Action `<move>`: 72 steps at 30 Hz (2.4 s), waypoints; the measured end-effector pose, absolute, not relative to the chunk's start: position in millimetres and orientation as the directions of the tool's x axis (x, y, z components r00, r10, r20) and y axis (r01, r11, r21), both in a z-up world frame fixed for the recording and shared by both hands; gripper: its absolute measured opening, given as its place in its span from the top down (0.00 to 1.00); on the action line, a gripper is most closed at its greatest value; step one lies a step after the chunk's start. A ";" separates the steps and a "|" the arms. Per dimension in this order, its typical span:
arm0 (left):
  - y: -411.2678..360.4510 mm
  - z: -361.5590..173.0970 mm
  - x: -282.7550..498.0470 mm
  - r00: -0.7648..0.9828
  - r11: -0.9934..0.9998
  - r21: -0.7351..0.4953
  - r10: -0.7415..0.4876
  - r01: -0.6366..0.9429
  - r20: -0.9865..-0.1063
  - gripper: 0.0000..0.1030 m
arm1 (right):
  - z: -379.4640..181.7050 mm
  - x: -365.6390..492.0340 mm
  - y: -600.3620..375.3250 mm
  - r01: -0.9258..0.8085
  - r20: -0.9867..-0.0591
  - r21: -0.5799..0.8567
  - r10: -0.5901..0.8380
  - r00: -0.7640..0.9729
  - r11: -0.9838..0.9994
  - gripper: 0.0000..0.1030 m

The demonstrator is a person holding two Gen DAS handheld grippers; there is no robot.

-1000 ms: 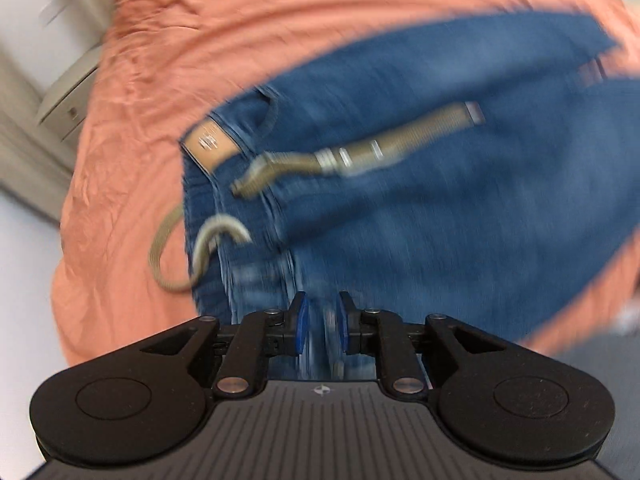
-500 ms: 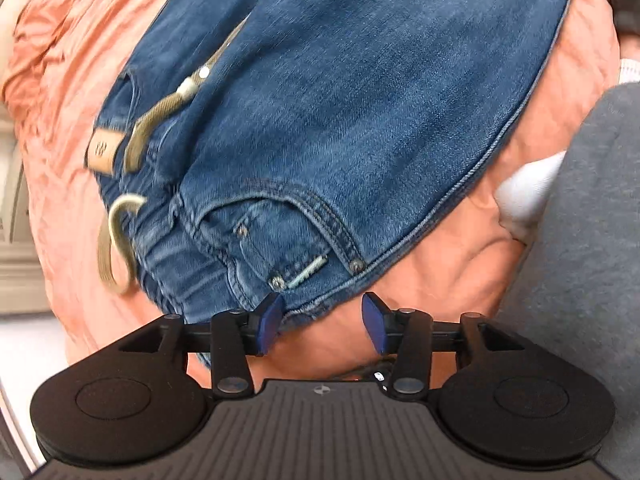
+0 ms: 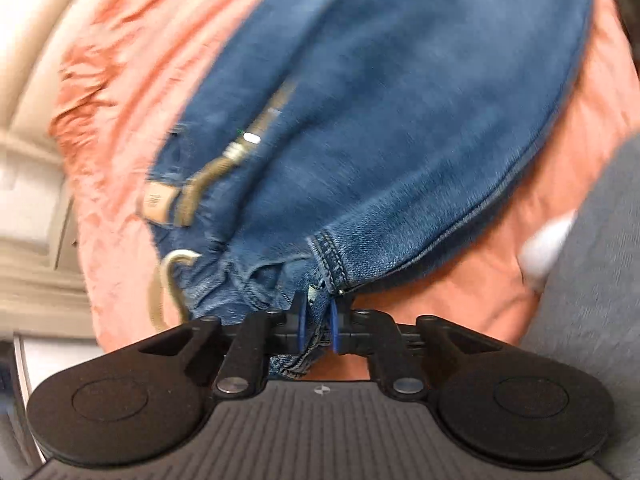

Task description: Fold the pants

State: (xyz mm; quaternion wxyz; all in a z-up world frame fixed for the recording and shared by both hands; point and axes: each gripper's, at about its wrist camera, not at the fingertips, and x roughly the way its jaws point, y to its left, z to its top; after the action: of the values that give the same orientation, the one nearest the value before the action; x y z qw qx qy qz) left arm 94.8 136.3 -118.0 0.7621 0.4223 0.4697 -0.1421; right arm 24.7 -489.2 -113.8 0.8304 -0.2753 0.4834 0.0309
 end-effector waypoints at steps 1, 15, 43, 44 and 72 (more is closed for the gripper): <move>137.1 -108.9 97.4 0.531 0.637 0.504 0.170 0.583 -0.830 0.90 | -115.7 22.2 -485.0 -0.344 -0.814 -0.444 -0.211 0.541 0.827 0.46; 142.7 -59.8 102.7 0.609 0.871 0.406 0.169 0.276 -0.775 0.91 | -148.9 -10.1 -460.0 -0.549 -0.714 -0.676 -0.252 0.653 0.492 0.69; 150.2 -17.3 307.1 0.633 0.863 0.489 0.309 0.126 -0.709 0.92 | -56.3 258.5 -457.7 -0.264 -0.590 -0.677 -0.293 0.752 0.687 1.00; 151.0 -25.3 321.6 0.621 0.864 0.489 0.317 0.124 -0.717 0.92 | -62.3 275.3 -456.7 -0.265 -0.600 -0.670 -0.295 0.744 0.694 1.00; 160.8 -103.3 386.8 0.591 0.901 0.425 0.296 0.087 -0.750 0.22 | -153.9 393.9 -437.1 -0.200 -0.690 -0.591 -0.361 0.627 0.781 0.53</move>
State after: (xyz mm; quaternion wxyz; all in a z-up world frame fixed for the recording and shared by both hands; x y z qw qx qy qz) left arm 386.8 160.8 -103.3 0.8659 0.2140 0.4480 0.0603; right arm 393.9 -437.1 -153.9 0.8405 -0.3272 0.4292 -0.0480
